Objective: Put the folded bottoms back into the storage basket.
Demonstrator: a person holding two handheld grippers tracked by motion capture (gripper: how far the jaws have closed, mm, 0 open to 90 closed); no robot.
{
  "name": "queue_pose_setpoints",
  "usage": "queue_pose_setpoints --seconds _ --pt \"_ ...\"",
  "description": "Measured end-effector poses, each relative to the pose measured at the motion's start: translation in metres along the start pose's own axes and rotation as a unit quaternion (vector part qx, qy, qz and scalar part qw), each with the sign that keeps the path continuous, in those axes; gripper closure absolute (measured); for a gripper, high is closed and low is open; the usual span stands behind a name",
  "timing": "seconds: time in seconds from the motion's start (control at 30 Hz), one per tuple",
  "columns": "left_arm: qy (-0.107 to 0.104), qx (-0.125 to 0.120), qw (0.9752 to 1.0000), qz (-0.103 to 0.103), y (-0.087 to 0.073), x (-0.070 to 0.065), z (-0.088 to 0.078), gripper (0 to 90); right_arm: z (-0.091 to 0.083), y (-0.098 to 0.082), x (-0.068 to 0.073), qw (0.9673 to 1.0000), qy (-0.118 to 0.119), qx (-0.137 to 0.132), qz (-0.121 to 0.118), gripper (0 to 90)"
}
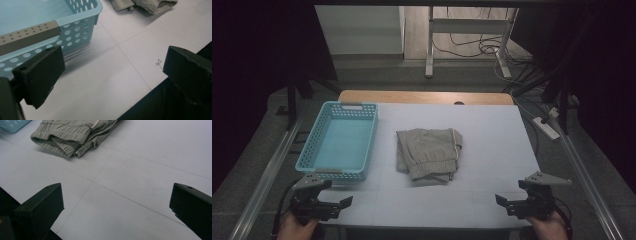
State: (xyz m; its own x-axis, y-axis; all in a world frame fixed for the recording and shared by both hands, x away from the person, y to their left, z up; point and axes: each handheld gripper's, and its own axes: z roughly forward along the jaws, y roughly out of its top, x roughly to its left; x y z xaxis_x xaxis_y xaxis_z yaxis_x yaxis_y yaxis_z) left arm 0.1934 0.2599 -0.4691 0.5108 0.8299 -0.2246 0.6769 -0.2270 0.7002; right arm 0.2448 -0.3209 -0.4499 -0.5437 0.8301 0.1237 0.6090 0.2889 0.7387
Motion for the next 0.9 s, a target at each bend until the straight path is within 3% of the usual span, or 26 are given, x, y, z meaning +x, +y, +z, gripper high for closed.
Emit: queue_pose_setpoints --seconds 0.17,0.4,0.53,0.57,0.8,0.9 --pt "-0.009 -0.007 0.9999 -0.011 -0.001 0.003 -0.002 2.7 0.000 0.000 0.000 1.0000 0.003 0.003 0.001 0.0" --pt "-0.006 -0.005 1.0000 0.001 0.000 0.000 -0.002 1.8 0.002 0.000 0.000 0.9999 0.006 0.009 0.001 0.0" --pt "-0.028 -0.007 0.9996 -0.001 0.001 -0.002 -0.001 0.6 0.002 0.001 0.000 0.9999 0.004 0.012 0.005 0.0" --pt "-0.034 -0.008 0.9994 0.006 0.002 -0.004 0.000 0.6 0.002 0.001 0.000 0.9999 0.004 0.012 0.005 0.0" --pt "-0.037 -0.006 0.9991 0.022 0.003 -0.007 0.002 1.1 0.002 0.001 0.000 0.9999 0.002 0.013 0.001 0.0" --pt "-0.050 -0.014 0.9984 0.019 0.004 -0.004 0.003 1.6 0.003 0.001 0.000 0.9999 0.000 0.015 0.001 0.0"
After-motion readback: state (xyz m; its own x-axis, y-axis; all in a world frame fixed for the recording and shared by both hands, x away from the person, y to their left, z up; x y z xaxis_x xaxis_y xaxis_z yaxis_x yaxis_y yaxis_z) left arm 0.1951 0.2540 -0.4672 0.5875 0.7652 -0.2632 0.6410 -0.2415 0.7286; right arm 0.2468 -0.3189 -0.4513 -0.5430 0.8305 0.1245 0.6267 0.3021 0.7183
